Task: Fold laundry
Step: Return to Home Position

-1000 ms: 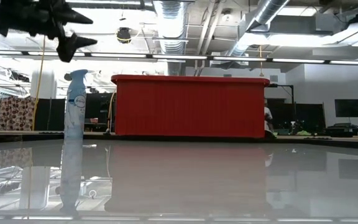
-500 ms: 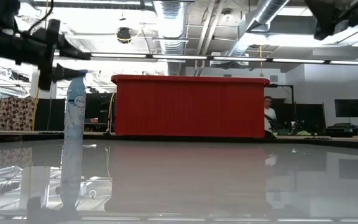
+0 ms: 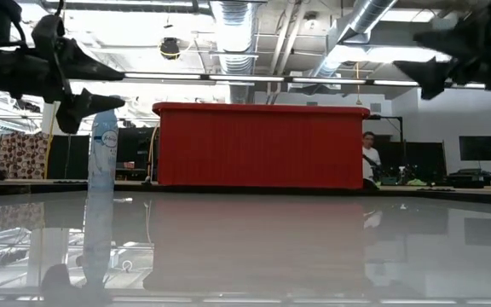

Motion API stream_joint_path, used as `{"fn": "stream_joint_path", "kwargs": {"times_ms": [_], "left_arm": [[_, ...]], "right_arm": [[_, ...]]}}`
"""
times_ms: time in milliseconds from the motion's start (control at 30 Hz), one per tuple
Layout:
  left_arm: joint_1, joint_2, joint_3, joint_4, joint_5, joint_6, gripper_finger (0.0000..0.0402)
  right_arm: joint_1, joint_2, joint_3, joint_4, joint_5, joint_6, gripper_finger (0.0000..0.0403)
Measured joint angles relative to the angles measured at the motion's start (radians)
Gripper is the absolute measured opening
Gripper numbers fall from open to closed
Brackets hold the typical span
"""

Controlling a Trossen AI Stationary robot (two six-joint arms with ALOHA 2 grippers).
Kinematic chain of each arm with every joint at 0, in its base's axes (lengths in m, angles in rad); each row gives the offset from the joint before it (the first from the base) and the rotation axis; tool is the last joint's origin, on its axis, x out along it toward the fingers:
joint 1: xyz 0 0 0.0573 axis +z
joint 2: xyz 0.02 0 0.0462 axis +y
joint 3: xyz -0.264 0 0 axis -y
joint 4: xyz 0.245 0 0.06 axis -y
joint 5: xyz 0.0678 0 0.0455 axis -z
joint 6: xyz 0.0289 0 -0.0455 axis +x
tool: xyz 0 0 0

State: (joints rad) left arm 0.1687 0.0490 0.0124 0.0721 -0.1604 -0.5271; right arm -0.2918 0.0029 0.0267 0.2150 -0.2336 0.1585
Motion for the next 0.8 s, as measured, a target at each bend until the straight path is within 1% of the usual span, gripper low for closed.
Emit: {"fn": "stream_joint_path", "kwargs": {"times_ms": [33, 100, 167, 233, 267, 300, 333, 400, 433, 467, 533, 567, 633, 667, 733, 767, 800], "left_arm": [[-0.033, 0.003, 0.0, -0.002, -0.031, 0.008, 0.0251], [-0.087, 0.003, 0.0, -0.003, -0.101, 0.036, 0.0251], [-0.122, 0.002, 0.0, -0.002, -0.159, 0.057, 0.0251], [-0.138, 0.003, 0.0, -0.005, -0.201, 0.112, 0.0251], [-0.14, 0.004, 0.0, -0.005, -0.202, 0.129, 0.0251], [-0.143, 0.004, 0.0, 0.0, -0.197, 0.101, 0.0251], [-0.144, 0.003, 0.0, 0.01, -0.193, 0.068, 0.0251], [-0.144, 0.002, 0.0, 0.006, -0.188, 0.071, 0.0251], [-0.143, 0.002, 0.0, 0.001, -0.157, 0.08, 0.0251], [-0.143, 0.003, 0.0, -0.003, -0.091, 0.1, 0.0251], [-0.145, 0.003, 0.0, -0.003, 0.1, 0.116, 0.0251], [-0.145, 0.002, 0.0, -0.01, 0.175, 0.084, 0.0251], [-0.142, 0.004, 0.0, -0.036, 0.262, -0.018, 0.0251], [-0.144, 0.009, 0.0, -0.027, 0.306, -0.027, 0.0251], [-0.15, 0.008, 0.0, -0.015, 0.409, 0.025, 0.0251], [-0.15, 0.002, 0.0, -0.013, 0.431, 0.066, 0.0251], [-0.15, -0.003, 0.0, -0.013, 0.425, 0.104, 0.0251]], "right_arm": [[-0.015, 0.0, -0.016, 0.009, 0.0, 0.0, 0.0316], [-0.044, 0.002, -0.018, -0.037, -0.014, -0.004, 0.0316], [-0.076, 0.0, -0.018, -0.048, -0.074, -0.028, 0.0316], [-0.111, 0.0, -0.018, -0.024, -0.172, -0.052, 0.0316], [-0.13, 0.0, -0.018, -0.026, -0.209, -0.058, 0.0316], [-0.15, 0.0, -0.018, -0.038, -0.238, -0.058, 0.0316], [-0.169, 0.0, -0.018, -0.057, -0.252, -0.057, 0.0316], [-0.208, 0.0, -0.018, -0.098, -0.263, -0.05, 0.0316], [-0.226, 0.0, -0.018, -0.115, -0.264, -0.047, 0.0316], [-0.242, 0.0, -0.018, -0.126, -0.27, -0.047, 0.0316], [-0.271, 0.0, -0.019, -0.129, -0.299, -0.061, 0.0316], [-0.285, 0.0, -0.019, -0.129, -0.319, -0.074, 0.0316], [-0.311, 0.0, -0.019, -0.131, -0.353, -0.085, 0.0316], [-0.324, 0.0, -0.019, -0.132, -0.369, -0.093, 0.0316], [-0.348, 0.004, -0.019, -0.135, -0.401, -0.12, 0.0316], [-0.36, 0.007, -0.019, -0.136, -0.413, -0.137, 0.0316], [-0.373, 0.011, -0.019, -0.136, -0.427, -0.15, 0.0316]]}}
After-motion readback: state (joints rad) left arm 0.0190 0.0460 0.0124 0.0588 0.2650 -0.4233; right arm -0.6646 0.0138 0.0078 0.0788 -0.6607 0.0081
